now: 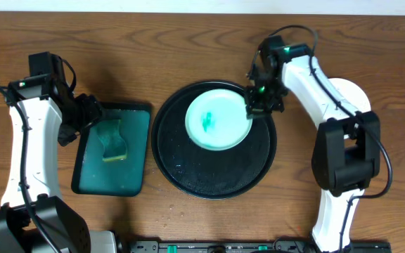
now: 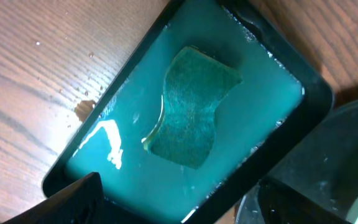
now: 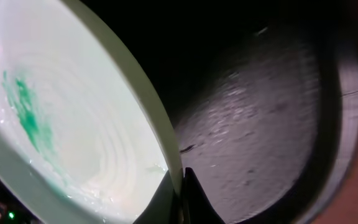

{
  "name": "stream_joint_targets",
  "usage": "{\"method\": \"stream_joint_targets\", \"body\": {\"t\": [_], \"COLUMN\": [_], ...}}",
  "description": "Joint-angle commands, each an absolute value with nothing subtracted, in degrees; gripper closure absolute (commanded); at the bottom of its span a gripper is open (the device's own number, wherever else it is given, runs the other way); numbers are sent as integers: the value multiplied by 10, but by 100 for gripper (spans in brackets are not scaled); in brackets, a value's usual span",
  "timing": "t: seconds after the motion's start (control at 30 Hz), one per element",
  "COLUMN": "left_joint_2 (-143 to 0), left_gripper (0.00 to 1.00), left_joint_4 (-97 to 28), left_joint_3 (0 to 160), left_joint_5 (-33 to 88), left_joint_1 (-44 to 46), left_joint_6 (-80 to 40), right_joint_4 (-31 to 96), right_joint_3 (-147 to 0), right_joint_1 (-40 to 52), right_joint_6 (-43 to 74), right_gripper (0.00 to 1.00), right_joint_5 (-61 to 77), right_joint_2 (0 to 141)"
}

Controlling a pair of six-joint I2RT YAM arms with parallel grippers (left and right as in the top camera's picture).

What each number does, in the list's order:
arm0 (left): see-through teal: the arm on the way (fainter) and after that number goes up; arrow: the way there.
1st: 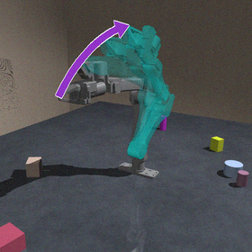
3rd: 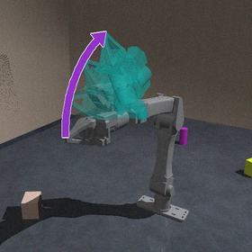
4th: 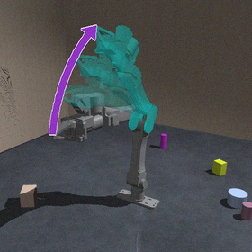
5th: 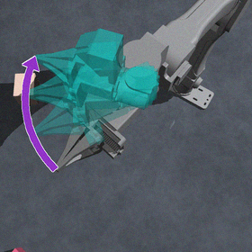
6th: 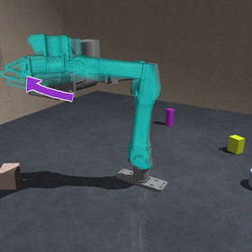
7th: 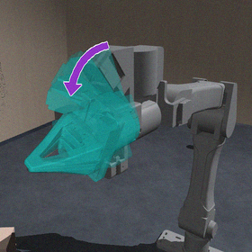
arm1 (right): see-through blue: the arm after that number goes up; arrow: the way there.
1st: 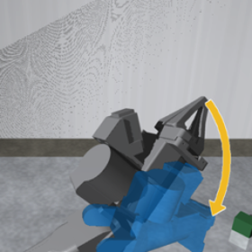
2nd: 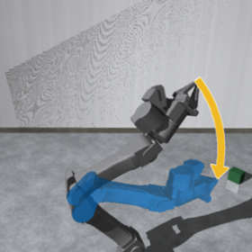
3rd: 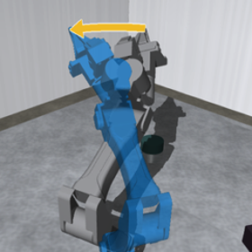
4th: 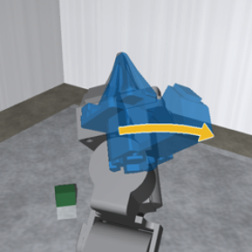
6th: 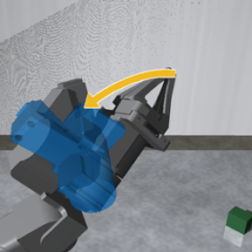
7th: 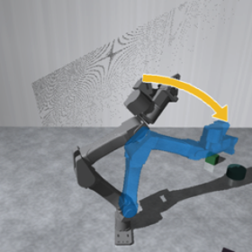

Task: Clean dirty plates on tray and stack at the side

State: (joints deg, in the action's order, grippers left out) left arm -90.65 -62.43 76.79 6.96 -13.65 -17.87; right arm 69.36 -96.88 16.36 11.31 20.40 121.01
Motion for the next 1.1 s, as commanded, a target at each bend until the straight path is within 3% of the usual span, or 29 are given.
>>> {"method": "stream_joint_targets", "body": {"t": [0.0, 0.1, 0.3, 0.63, 0.73, 1.07], "left_joint_2": [-911, -911, -915, -939, -976, -1002], "left_gripper": [21, 26, 48, 50, 57, 56], "left_joint_4": [-610, -580, -503, -463, -453, -447], "left_joint_3": [729, 688, 606, 599, 599, 602], "left_joint_5": [66, 67, 83, 85, 83, 39], "left_joint_1": [-135, -135, -131, -68, -58, -58], "left_joint_6": [-156, -154, -154, -150, -153, -157], "right_joint_4": [676, 628, 576, 577, 578, 583], "right_joint_3": [-913, -860, -808, -808, -808, -808], "right_joint_1": [196, 211, 204, 191, 192, 192], "right_joint_6": [114, 140, 159, 156, 156, 150], "right_gripper": [99, 99, 99, 99, 99, 99], "right_joint_5": [214, 213, 212, 213, 213, 213], "right_joint_2": [1209, 1209, 1209, 1209, 1209, 1209]}}
